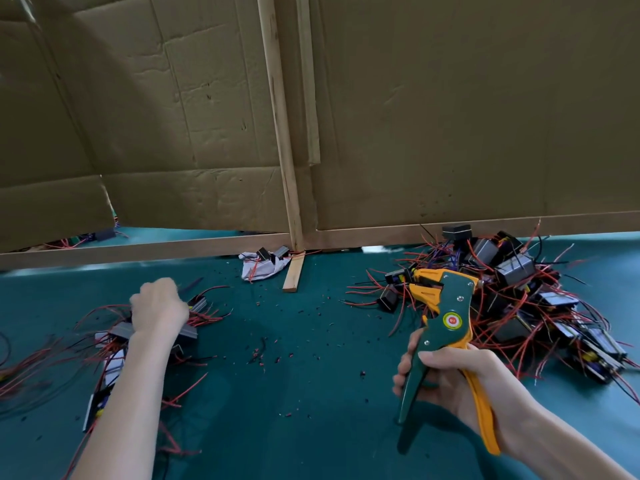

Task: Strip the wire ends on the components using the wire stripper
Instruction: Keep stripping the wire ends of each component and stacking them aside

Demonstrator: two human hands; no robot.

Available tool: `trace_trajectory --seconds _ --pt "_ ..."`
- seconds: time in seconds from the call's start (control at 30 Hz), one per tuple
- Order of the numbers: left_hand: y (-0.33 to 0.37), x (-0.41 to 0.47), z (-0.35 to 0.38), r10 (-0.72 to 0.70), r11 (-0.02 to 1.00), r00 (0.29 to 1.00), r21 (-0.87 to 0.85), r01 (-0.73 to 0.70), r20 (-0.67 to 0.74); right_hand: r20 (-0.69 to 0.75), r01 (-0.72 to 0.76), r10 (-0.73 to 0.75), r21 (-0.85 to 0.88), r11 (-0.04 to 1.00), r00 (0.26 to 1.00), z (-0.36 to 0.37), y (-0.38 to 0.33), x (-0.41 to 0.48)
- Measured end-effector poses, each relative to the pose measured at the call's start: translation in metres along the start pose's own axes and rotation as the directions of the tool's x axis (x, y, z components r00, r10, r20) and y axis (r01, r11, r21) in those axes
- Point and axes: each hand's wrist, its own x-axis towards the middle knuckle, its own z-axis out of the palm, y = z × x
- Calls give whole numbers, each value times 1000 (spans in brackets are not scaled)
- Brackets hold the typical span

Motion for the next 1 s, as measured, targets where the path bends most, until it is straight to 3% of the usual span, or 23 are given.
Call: trace_trajectory --seconds 0.13,0.27,0.4,0.47,0.57,0.63,0.7,0.77,0.83,0.87,0.93,1.0 --pt "10 -6 -25 75 951 979 -280 -128 -191 -2 11 -11 -6 1000 1000 2 -1 -3" --pt "40 -23 -52 280 750 916 -530 -395 -286 -11 21 -20 7 1000 1000 5 -4 -6" --pt "81 -55 -47 587 523 788 -656 -544 -186 -42 27 -26 37 999 999 9 -6 -9" --pt "101 -71 -25 713 484 697 -668 -565 -74 -53 33 -31 43 999 998 10 -7 -10" --pt "117 -90 12 807 529 579 -579 -620 117 -66 35 -32 42 999 997 10 -8 -10" --pt "117 -94 27 809 565 549 -531 -632 209 -74 42 -39 46 998 997 11 -9 -10" --pt "115 -93 31 800 582 559 -505 -637 217 -76 53 -49 51 997 996 10 -9 -10" --pt "115 -89 24 796 564 591 -521 -641 134 -79 61 -56 63 996 995 10 -9 -9" --pt "115 -84 7 751 577 660 -511 -638 24 -77 66 -61 73 995 995 9 -10 -9" --pt "113 -79 -3 711 623 702 -502 -600 43 -78 68 -63 73 995 995 8 -10 -9" --pt "106 -73 -20 591 784 731 -453 -424 340 -78 69 -64 68 995 995 7 -10 -9" --pt "100 -75 -30 379 925 637 -275 -261 671 -78 63 -57 68 996 995 7 -9 -8"
